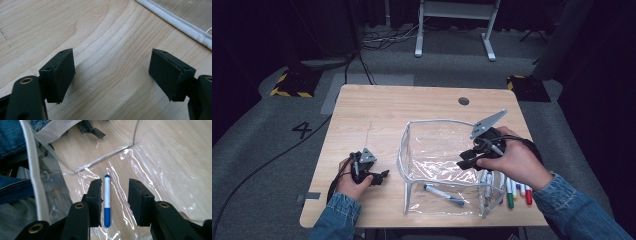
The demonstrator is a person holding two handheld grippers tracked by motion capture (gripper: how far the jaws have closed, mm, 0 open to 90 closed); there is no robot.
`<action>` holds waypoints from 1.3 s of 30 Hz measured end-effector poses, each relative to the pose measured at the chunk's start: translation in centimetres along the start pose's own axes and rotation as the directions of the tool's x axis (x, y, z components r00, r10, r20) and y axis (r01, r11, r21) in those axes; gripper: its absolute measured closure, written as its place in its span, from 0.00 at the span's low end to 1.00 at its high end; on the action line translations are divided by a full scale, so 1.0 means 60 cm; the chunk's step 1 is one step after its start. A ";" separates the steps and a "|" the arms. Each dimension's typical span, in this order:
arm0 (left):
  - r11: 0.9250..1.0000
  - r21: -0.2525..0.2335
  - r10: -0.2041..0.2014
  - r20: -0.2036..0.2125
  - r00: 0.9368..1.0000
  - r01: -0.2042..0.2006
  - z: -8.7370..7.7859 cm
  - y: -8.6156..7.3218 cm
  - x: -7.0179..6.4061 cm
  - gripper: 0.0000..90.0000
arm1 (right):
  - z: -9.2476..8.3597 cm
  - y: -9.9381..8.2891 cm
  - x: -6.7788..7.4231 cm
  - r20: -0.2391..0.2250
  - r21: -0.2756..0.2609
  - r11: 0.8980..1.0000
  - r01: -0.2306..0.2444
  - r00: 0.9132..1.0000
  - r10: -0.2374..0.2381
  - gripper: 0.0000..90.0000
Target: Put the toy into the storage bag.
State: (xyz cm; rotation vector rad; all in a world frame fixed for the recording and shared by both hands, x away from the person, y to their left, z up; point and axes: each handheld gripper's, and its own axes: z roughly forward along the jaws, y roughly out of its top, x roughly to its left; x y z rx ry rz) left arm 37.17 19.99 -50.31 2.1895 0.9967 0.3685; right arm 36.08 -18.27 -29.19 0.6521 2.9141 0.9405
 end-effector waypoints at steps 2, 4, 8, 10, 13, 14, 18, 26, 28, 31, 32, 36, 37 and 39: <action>1.000 -0.002 -0.007 0.000 1.000 0.007 0.000 0.000 0.002 0.24 | -0.020 -0.009 -0.002 0.022 -0.020 1.000 -0.011 1.000 0.011 0.71; 1.000 0.002 -0.012 -0.003 1.000 0.012 0.000 0.000 0.003 0.24 | -0.039 -0.020 -0.007 0.050 -0.043 0.999 -0.028 0.998 0.030 0.71; 1.000 0.000 -0.010 -0.005 1.000 0.010 0.000 0.000 0.004 0.24 | -0.076 -0.049 -0.021 0.085 -0.096 0.993 -0.071 0.993 0.080 0.70; 1.000 0.002 -0.010 -0.005 1.000 0.010 0.000 0.000 0.004 0.24 | -0.097 -0.077 -0.033 0.106 -0.124 0.986 -0.110 0.987 0.124 0.70; 1.000 0.000 -0.010 -0.006 1.000 0.010 0.000 0.000 0.004 0.24 | -0.109 -0.097 -0.042 0.125 -0.140 0.981 -0.131 0.981 0.149 0.70; 1.000 0.000 -0.011 -0.005 1.000 0.011 0.000 0.000 0.004 0.24 | -0.114 -0.107 -0.046 0.133 -0.145 0.978 -0.147 0.977 0.167 0.69; 1.000 0.000 -0.009 -0.004 1.000 0.009 0.000 0.000 0.004 0.24 | -0.132 -0.144 -0.063 0.166 -0.165 0.967 -0.194 0.961 0.221 0.69; 1.000 0.000 0.001 0.004 1.000 -0.001 -0.002 -0.002 0.008 0.24 | -0.160 -0.217 -0.088 0.264 -0.205 0.940 -0.273 0.909 0.321 0.69; 1.000 0.001 -0.002 0.004 1.000 0.002 -0.002 -0.002 0.008 0.24 | -0.164 -0.235 -0.091 0.279 -0.219 0.929 -0.297 0.894 0.352 0.69; 1.000 0.002 0.002 -0.003 1.000 -0.002 -0.002 -0.001 0.008 0.23 | -0.164 -0.280 -0.099 0.356 -0.237 0.914 -0.329 0.846 0.397 0.69; 1.000 0.004 0.000 -0.005 1.000 0.000 -0.002 -0.002 0.008 0.23 | -0.164 -0.280 -0.099 0.356 -0.237 0.914 -0.329 0.846 0.397 0.69; 1.000 0.004 0.001 -0.006 1.000 -0.001 -0.002 -0.001 0.008 0.23 | -0.147 -0.338 -0.112 0.396 -0.251 0.884 -0.394 0.791 0.466 0.70; 1.000 0.004 0.000 -0.006 1.000 0.000 -0.002 -0.002 0.008 0.23 | -0.140 -0.351 -0.116 0.402 -0.248 0.876 -0.412 0.779 0.481 0.70; 1.000 0.004 0.000 -0.006 1.000 0.000 -0.002 -0.002 0.008 0.23 | -0.124 -0.377 -0.127 0.404 -0.239 0.861 -0.449 0.760 0.509 0.70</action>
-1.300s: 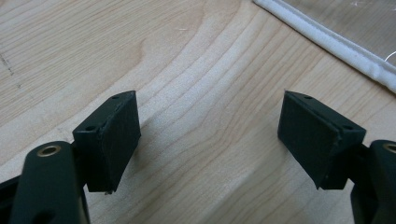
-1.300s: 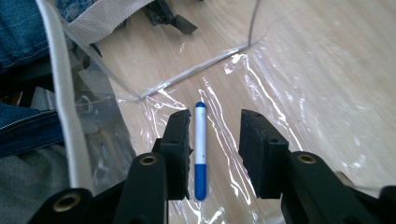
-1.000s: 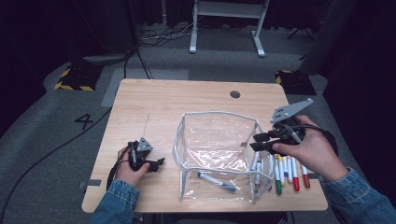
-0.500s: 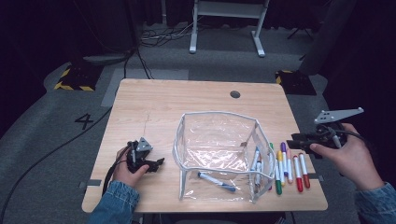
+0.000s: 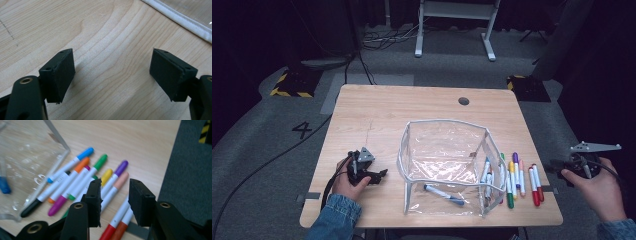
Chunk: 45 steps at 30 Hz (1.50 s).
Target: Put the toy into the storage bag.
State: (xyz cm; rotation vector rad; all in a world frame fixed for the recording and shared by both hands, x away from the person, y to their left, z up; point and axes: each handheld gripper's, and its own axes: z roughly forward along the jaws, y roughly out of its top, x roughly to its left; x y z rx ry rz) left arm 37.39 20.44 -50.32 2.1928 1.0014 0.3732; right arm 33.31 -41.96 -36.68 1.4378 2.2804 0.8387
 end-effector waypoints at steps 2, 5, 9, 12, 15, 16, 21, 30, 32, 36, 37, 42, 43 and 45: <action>1.000 0.001 0.000 0.000 1.000 0.000 0.000 0.000 0.000 0.23 | 0.020 -0.018 -0.011 0.010 0.022 0.999 -0.023 1.000 0.023 0.70; 1.000 0.000 0.000 0.000 1.000 0.000 0.000 0.000 0.000 0.23 | 0.050 -0.038 -0.026 0.027 0.057 0.997 -0.051 0.998 0.049 0.70; 1.000 0.001 0.000 0.001 1.000 0.000 0.000 0.000 0.000 0.23 | 0.089 -0.059 -0.041 0.036 0.102 0.991 -0.085 0.996 0.082 0.71; 1.000 0.000 0.000 0.000 1.000 0.000 0.000 0.000 0.000 0.23 | 0.112 -0.068 -0.050 0.049 0.126 0.987 -0.103 0.994 0.097 0.71; 1.000 0.001 0.000 0.000 1.000 0.000 0.000 0.000 0.000 0.23 | 0.130 -0.073 -0.055 0.056 0.147 0.982 -0.116 0.992 0.109 0.70; 1.000 0.000 0.001 -0.001 1.000 -0.001 0.000 0.000 0.000 0.23 | 0.134 -0.074 -0.055 0.057 0.153 0.980 -0.126 0.991 0.119 0.70; 1.000 0.000 0.000 -0.001 1.000 0.000 0.000 0.000 0.000 0.23 | 0.149 -0.073 -0.055 0.086 0.167 0.975 -0.147 0.987 0.134 0.71; 1.000 0.001 0.001 -0.001 1.000 -0.001 0.000 0.000 0.000 0.23 | 0.162 -0.064 -0.046 0.127 0.191 0.950 -0.248 0.966 0.226 0.85; 1.000 0.000 0.000 0.000 1.000 0.000 0.000 0.000 0.000 0.23 | 0.163 -0.063 -0.044 0.146 0.196 0.949 -0.246 0.965 0.220 0.85; 1.000 0.001 0.000 0.000 1.000 0.000 0.000 0.000 0.000 0.23 | 0.159 -0.062 -0.046 0.148 0.182 0.943 -0.279 0.956 0.254 0.85; 1.000 0.001 0.000 -0.001 1.000 0.000 0.000 0.000 0.000 0.23 | 0.156 -0.062 -0.047 0.145 0.174 0.944 -0.280 0.956 0.257 0.85; 1.000 0.001 0.000 -0.001 1.000 0.000 0.000 0.000 0.000 0.23 | 0.128 -0.050 -0.046 0.123 0.130 0.957 -0.261 0.961 0.246 0.85; 1.000 0.001 0.000 0.000 1.000 0.000 0.000 0.000 0.000 0.23 | 0.121 -0.046 -0.044 0.118 0.122 0.959 -0.257 0.963 0.243 0.85; 1.000 0.000 0.002 -0.001 1.000 -0.002 0.000 0.000 0.000 0.23 | 0.106 -0.039 -0.042 0.108 0.108 0.963 -0.245 0.966 0.234 0.85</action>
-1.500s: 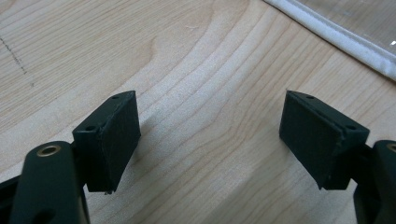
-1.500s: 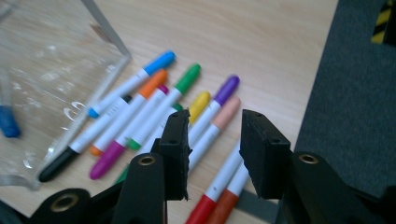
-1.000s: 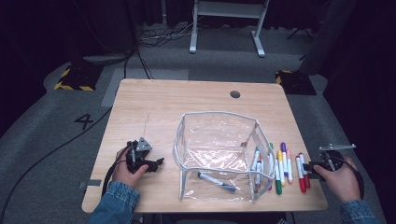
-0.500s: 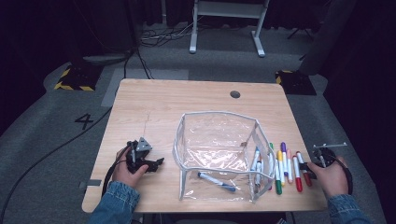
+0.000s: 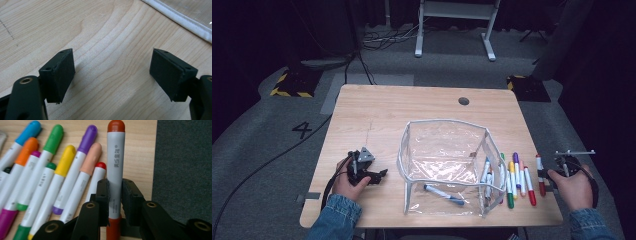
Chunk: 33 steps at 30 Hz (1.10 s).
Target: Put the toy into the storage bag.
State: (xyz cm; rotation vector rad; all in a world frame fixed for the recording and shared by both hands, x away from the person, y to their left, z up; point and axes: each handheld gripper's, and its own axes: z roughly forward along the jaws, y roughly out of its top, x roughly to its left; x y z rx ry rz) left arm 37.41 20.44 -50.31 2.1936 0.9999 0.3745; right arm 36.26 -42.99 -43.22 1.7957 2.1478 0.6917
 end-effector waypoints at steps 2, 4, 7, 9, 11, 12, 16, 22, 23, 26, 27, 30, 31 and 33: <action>1.000 0.000 0.000 0.000 1.000 0.000 0.000 0.000 0.000 0.23 | -0.025 0.006 0.010 -0.017 -0.038 0.999 0.032 0.999 -0.033 0.86; 1.000 0.001 -0.002 0.000 1.000 0.002 0.000 0.000 0.000 0.23 | -0.034 0.008 0.014 -0.020 -0.052 0.998 0.041 0.999 -0.042 0.86; 1.000 0.001 -0.002 0.000 1.000 0.002 0.000 0.000 0.000 0.23 | -0.056 0.015 0.025 -0.030 -0.083 0.994 0.074 0.997 -0.076 0.86; 1.000 0.001 -0.001 0.000 1.000 0.001 0.000 0.000 0.000 0.23 | -0.068 0.019 0.032 -0.034 -0.097 0.991 0.093 0.995 -0.096 0.86; 1.000 0.001 -0.002 0.000 1.000 0.002 0.000 0.000 0.000 0.23 | -0.079 0.023 0.041 -0.034 -0.112 0.987 0.116 0.992 -0.121 0.86; 1.000 0.001 -0.001 0.000 1.000 0.001 0.000 0.000 0.000 0.23 | -0.084 0.025 0.045 -0.038 -0.121 0.984 0.131 0.990 -0.136 0.86; 1.000 0.001 -0.002 0.001 1.000 0.002 0.000 0.000 0.000 0.23 | -0.107 0.031 0.066 -0.044 -0.155 0.973 0.171 0.983 -0.179 0.86; 1.000 0.001 -0.002 0.000 1.000 0.002 0.000 0.000 0.000 0.23 | -0.142 0.041 0.105 -0.059 -0.191 0.951 0.242 0.965 -0.257 0.86; 1.000 0.001 -0.001 0.000 1.000 0.001 0.000 0.000 0.000 0.23 | -0.142 0.041 0.105 -0.059 -0.191 0.951 0.242 0.965 -0.257 0.86; 1.000 0.001 -0.002 0.000 1.000 0.002 0.000 0.000 0.000 0.23 | -0.163 0.047 0.125 -0.075 -0.211 0.938 0.276 0.952 -0.298 0.86; 1.000 0.001 -0.002 0.001 1.000 0.002 0.000 0.000 0.000 0.23 | -0.163 0.047 0.125 -0.075 -0.211 0.938 0.276 0.952 -0.298 0.86; 1.000 0.001 -0.002 0.000 1.000 0.002 0.000 0.000 0.000 0.23 | -0.181 0.051 0.140 -0.087 -0.227 0.927 0.300 0.941 -0.326 0.86; 1.000 0.001 -0.002 0.000 1.000 0.002 0.000 0.000 0.000 0.23 | -0.187 0.053 0.144 -0.092 -0.231 0.923 0.306 0.938 -0.334 0.86; 1.000 0.001 -0.002 0.000 1.000 0.002 0.000 0.000 0.000 0.23 | -0.198 0.056 0.154 -0.101 -0.242 0.915 0.322 0.930 -0.354 0.86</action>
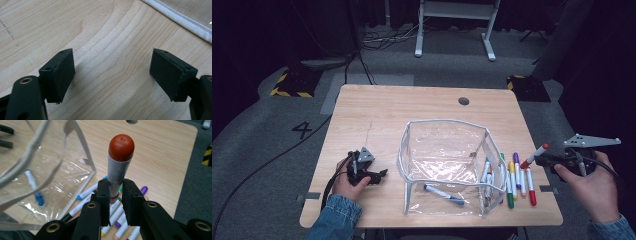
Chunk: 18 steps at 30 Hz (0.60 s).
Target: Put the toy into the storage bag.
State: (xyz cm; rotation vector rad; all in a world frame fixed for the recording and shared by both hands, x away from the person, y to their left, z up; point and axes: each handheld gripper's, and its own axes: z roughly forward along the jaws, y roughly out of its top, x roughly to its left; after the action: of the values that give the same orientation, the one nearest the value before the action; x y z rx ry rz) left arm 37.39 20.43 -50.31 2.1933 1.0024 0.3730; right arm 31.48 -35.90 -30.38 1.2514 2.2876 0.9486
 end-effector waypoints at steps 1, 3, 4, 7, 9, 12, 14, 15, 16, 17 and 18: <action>1.000 0.000 0.001 0.000 1.000 -0.001 0.000 0.000 0.000 0.23 | -0.005 0.005 0.005 -0.007 -0.001 1.000 0.008 1.000 -0.008 0.86; 1.000 0.000 0.000 0.000 1.000 0.000 0.000 0.000 0.000 0.23 | -0.014 0.014 0.015 -0.019 -0.006 1.000 0.028 0.999 -0.028 0.86; 1.000 0.000 0.001 0.000 1.000 -0.001 0.000 0.000 0.000 0.23 | -0.018 0.019 0.020 -0.024 -0.011 0.999 0.041 0.999 -0.041 0.86; 1.000 0.000 0.000 0.000 1.000 0.000 0.000 0.000 0.000 0.23 | -0.030 0.036 0.034 -0.048 -0.019 0.997 0.069 0.996 -0.070 0.86; 1.000 0.000 0.001 0.000 1.000 -0.001 0.000 0.000 0.000 0.23 | -0.037 0.048 0.042 -0.055 -0.024 0.996 0.089 0.994 -0.090 0.86; 1.000 0.000 0.000 0.000 1.000 0.000 0.000 0.000 0.000 0.23 | -0.052 0.070 0.059 -0.090 -0.045 0.992 0.121 0.988 -0.125 0.86; 1.000 0.000 0.000 0.000 1.000 0.000 0.000 0.000 0.000 0.23 | -0.056 0.075 0.064 -0.098 -0.051 0.990 0.131 0.986 -0.135 0.86; 1.000 0.000 0.000 0.000 1.000 0.000 0.000 0.000 0.000 0.23 | -0.060 0.080 0.069 -0.104 -0.056 0.989 0.140 0.984 -0.146 0.86; 1.000 0.000 0.001 0.000 1.000 -0.001 0.000 0.000 0.000 0.23 | -0.063 0.086 0.074 -0.113 -0.060 0.987 0.149 0.981 -0.155 0.86; 1.000 0.000 0.000 0.000 1.000 0.000 0.000 0.000 0.000 0.23 | -0.064 0.091 0.080 -0.126 -0.065 0.985 0.159 0.978 -0.166 0.86; 1.000 0.000 0.001 0.000 1.000 -0.001 0.000 0.000 0.000 0.23 | -0.066 0.096 0.085 -0.141 -0.071 0.983 0.167 0.974 -0.176 0.86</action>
State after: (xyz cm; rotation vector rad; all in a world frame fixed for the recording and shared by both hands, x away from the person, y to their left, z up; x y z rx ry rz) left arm 37.39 20.44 -50.32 2.1932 1.0016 0.3734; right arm 29.83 -30.93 -23.49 0.9705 2.4144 1.0679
